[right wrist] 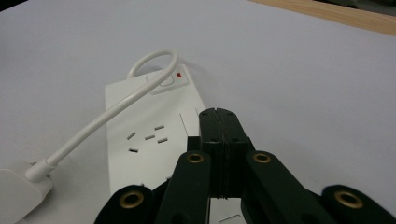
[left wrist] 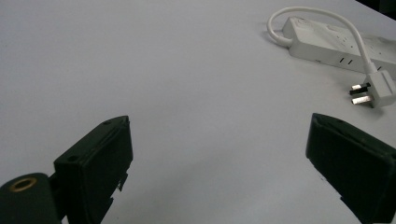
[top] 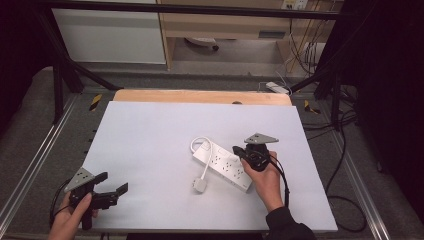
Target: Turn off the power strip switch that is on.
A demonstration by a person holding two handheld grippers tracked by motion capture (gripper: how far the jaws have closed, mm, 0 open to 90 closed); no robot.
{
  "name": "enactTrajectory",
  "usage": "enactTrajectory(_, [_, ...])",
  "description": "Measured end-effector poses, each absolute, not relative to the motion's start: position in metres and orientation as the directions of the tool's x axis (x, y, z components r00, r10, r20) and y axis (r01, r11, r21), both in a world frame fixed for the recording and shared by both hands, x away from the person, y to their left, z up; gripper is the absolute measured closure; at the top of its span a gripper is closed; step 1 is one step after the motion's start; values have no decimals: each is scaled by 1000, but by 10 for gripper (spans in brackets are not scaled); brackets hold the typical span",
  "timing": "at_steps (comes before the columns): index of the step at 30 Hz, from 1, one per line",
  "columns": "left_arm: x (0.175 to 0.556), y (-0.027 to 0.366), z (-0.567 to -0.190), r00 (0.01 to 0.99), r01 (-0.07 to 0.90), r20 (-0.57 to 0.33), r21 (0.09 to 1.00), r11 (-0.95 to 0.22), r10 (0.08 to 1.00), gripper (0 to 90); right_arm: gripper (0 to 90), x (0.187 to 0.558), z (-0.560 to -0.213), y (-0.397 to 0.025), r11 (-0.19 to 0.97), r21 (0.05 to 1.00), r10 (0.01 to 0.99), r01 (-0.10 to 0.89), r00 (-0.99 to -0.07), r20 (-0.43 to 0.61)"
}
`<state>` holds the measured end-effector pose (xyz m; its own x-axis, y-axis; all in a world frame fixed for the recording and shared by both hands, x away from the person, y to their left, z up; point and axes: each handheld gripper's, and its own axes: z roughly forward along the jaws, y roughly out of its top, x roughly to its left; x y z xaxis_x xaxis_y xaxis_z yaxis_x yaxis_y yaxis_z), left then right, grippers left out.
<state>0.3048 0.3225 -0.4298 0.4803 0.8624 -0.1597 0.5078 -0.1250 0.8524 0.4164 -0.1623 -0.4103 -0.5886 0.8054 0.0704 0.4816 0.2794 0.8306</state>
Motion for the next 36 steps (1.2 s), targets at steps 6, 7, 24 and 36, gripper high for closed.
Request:
enactTrajectory(6, [305, 323, -430, 477, 508, -163, 853, -120, 864, 73, 900, 417, -413, -164, 273, 829, 810, 487, -582, 75])
enactTrajectory(7, [305, 323, -430, 477, 509, -163, 853, -120, 864, 72, 900, 417, -413, -164, 274, 830, 809, 485, -583, 74])
enactTrajectory(24, [305, 323, -429, 477, 507, -163, 854, -119, 864, 69, 900, 415, -420, -165, 283, 823, 817, 492, -573, 62])
enactTrajectory(36, [305, 323, -429, 479, 504, -162, 855, -119, 863, 69, 900, 415, -426, -162, 309, 807, 817, 504, -575, 47])
